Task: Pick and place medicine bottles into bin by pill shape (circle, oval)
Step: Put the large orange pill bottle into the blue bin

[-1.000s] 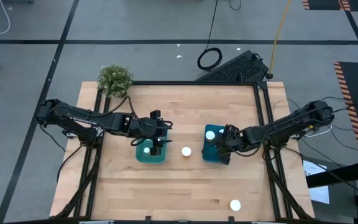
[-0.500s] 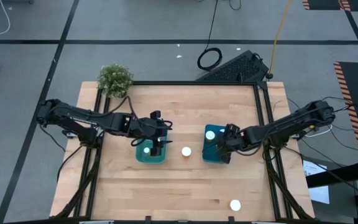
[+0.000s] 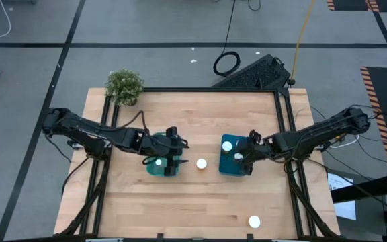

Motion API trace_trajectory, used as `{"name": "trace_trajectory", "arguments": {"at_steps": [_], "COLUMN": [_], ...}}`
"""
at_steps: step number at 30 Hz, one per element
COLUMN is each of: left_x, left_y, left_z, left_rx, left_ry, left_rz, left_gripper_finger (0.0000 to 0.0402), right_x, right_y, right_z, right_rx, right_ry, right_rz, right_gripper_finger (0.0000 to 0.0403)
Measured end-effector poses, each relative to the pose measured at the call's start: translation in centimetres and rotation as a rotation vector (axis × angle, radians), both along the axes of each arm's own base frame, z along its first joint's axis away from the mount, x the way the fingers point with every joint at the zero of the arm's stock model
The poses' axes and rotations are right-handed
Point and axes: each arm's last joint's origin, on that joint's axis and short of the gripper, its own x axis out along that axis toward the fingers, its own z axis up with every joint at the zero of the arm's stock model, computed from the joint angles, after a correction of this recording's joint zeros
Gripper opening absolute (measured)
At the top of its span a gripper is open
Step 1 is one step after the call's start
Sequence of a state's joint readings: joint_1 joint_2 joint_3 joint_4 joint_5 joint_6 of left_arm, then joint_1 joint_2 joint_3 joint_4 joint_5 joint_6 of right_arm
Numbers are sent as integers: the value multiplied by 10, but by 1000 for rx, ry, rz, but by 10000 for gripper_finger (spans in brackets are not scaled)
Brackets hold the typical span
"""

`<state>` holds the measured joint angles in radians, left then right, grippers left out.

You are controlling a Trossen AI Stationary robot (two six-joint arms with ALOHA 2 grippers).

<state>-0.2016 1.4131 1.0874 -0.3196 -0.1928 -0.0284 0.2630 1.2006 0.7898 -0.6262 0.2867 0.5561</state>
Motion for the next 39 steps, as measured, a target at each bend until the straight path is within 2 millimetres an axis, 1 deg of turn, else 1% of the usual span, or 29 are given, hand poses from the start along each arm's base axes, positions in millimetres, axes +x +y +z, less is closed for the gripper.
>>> {"name": "trace_trajectory", "arguments": {"at_steps": [5, 8, 10, 16, 18, 21, 26, 30, 33, 35, 37, 39], "left_x": [9, 13, 16, 20, 21, 23, 27, 29, 35, 40, 51, 60], "left_y": [-8, -9, -8, -7, -7, -4, 1, 6, 10, 10, 7, 5], "left_z": [-15, -21, -23, -25, -21, -13, 11, 18, 22, 15, 9, -4], "left_rx": [40, 49, 46, 42, 38, 38, 32, 13, -35, -36, -33, -27], "left_ry": [37, 51, 42, 34, 19, 6, 4, 52, 65, 115, 123, 181], "left_rz": [3, 0, 2, 8, 10, 15, 1, -10, -16, -17, -26, -47], "left_gripper_finger": [251, 254, 263, 309, 319, 323, 306, 293, 290, 292, 295, 299], "right_x": [-9, -13, -16, -21, -21, -21, -21, -21, -21, -21, -21, -22], "right_y": [-2, -3, -4, -6, -6, -6, -6, -6, -6, -6, -6, -6], "right_z": [15, 24, 28, 37, 37, 37, 36, 37, 36, 37, 36, 36], "right_rx": [19, 29, 33, 44, 44, 40, 30, 26, 24, 20, 16, 15], "right_ry": [-79, -128, -151, -204, -202, -201, -198, -197, -196, -196, -192, -193], "right_rz": [4, 11, 15, 19, 18, 23, 38, 43, 47, 52, 57, 59], "right_gripper_finger": [272, 267, 263, 256, 255, 255, 255, 255, 255, 255, 255, 255]}}
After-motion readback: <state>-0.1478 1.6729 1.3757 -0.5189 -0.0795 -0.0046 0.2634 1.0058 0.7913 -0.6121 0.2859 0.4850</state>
